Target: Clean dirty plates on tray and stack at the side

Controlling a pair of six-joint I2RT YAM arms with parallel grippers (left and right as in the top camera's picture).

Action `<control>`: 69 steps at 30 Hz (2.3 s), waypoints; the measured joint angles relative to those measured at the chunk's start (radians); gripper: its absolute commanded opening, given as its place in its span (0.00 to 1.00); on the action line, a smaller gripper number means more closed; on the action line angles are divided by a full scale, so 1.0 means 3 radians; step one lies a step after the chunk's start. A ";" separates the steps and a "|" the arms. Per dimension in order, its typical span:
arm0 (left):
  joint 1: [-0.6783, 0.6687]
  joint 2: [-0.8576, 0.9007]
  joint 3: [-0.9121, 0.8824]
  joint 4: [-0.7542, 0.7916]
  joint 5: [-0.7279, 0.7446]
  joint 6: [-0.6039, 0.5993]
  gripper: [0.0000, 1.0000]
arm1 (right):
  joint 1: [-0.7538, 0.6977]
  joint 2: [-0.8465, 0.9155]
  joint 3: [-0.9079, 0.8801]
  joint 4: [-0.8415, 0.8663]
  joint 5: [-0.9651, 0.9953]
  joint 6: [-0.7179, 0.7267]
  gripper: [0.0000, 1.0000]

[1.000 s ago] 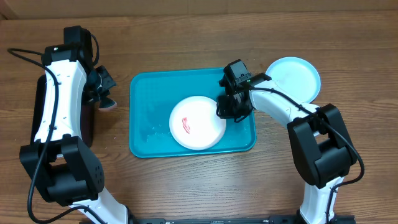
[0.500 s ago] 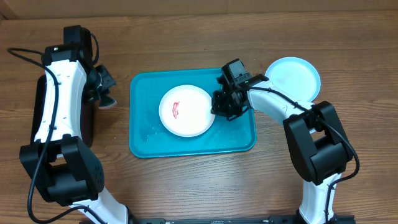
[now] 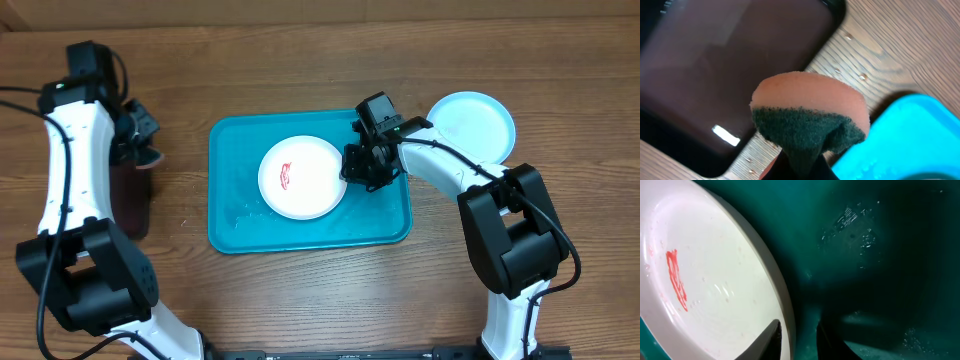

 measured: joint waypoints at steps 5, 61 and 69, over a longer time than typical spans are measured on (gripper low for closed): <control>0.0221 0.0000 0.0000 0.0126 -0.0018 0.0015 0.04 | 0.0001 0.0000 0.0013 -0.0029 0.0032 -0.0022 0.27; 0.0904 0.1150 0.0367 0.0224 0.0156 0.0337 0.41 | 0.0001 0.0000 0.0023 -0.0062 0.0045 -0.0137 0.31; 0.0904 0.1150 0.0177 0.0331 0.0080 0.0332 0.22 | 0.0001 0.0000 0.0023 -0.0061 0.0046 -0.0150 0.31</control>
